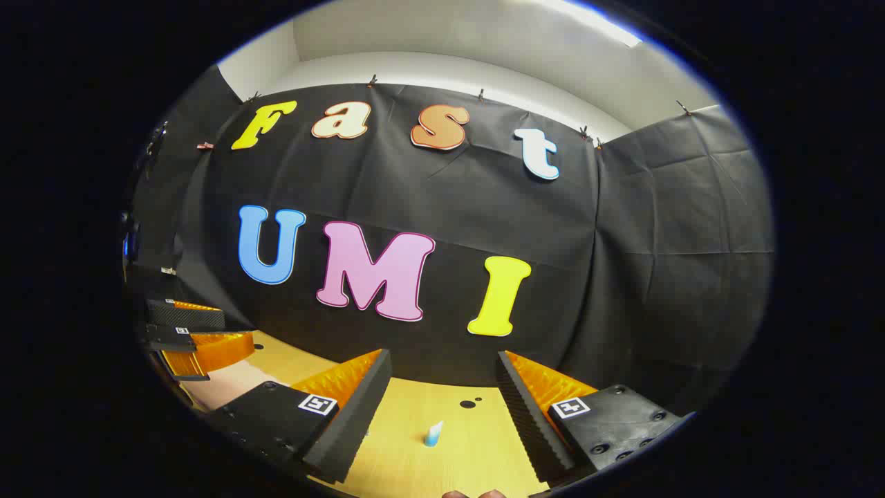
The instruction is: First open the suitcase, pack the skin care products into it, and then close the suitcase.
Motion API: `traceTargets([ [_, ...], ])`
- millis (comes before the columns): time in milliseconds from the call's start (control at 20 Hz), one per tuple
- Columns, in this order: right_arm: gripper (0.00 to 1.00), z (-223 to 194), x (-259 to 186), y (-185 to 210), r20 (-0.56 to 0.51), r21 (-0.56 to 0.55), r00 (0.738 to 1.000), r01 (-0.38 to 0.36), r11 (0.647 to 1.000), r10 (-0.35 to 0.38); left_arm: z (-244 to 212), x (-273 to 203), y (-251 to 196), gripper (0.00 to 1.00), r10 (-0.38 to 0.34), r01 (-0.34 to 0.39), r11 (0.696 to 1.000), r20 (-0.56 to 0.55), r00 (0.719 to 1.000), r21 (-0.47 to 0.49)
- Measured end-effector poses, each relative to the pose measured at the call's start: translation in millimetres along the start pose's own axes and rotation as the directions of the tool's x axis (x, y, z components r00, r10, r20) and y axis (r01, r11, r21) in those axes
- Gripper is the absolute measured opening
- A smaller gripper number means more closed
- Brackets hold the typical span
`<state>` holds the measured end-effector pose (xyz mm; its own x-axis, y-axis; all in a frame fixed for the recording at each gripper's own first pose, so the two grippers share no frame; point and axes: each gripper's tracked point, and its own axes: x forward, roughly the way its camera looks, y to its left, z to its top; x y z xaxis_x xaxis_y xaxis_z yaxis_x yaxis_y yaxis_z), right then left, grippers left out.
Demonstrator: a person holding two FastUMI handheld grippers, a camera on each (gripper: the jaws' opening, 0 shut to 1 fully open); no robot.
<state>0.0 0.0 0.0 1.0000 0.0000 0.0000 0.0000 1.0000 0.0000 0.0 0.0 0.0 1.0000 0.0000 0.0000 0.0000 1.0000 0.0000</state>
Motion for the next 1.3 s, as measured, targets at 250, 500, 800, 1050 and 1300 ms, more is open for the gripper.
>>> traceTargets([
  [250, 0.96, -11, 0, -1, -0.028, 0.013, 1.000, -0.010, 1.000, 0.010, 0, -1, -7, 0.96, 0.004, -0.004, 1.000, 0.009, 1.000, 0.021],
  [500, 0.96, -15, 1, -5, -0.033, 0.014, 0.999, -0.012, 1.000, 0.012, -14, 1, -17, 0.96, -0.007, 0.008, 0.999, -0.026, 1.000, 0.035],
  [800, 0.96, -19, 1, -8, -0.040, 0.012, 0.999, -0.017, 1.000, 0.018, -26, 5, -20, 0.96, -0.015, 0.016, 1.000, -0.058, 0.998, 0.015],
  [1050, 0.96, -25, 1, -19, -0.037, 0.016, 0.999, -0.009, 1.000, 0.010, -58, 20, -24, 0.96, -0.105, 0.104, 0.994, -0.122, 0.987, -0.015],
  [1300, 0.96, -49, -4, -54, -0.079, 0.047, 0.997, 0.006, 0.999, -0.002, -193, 37, -4, 0.96, -0.080, -0.017, 0.986, -0.555, 0.828, -0.167],
])
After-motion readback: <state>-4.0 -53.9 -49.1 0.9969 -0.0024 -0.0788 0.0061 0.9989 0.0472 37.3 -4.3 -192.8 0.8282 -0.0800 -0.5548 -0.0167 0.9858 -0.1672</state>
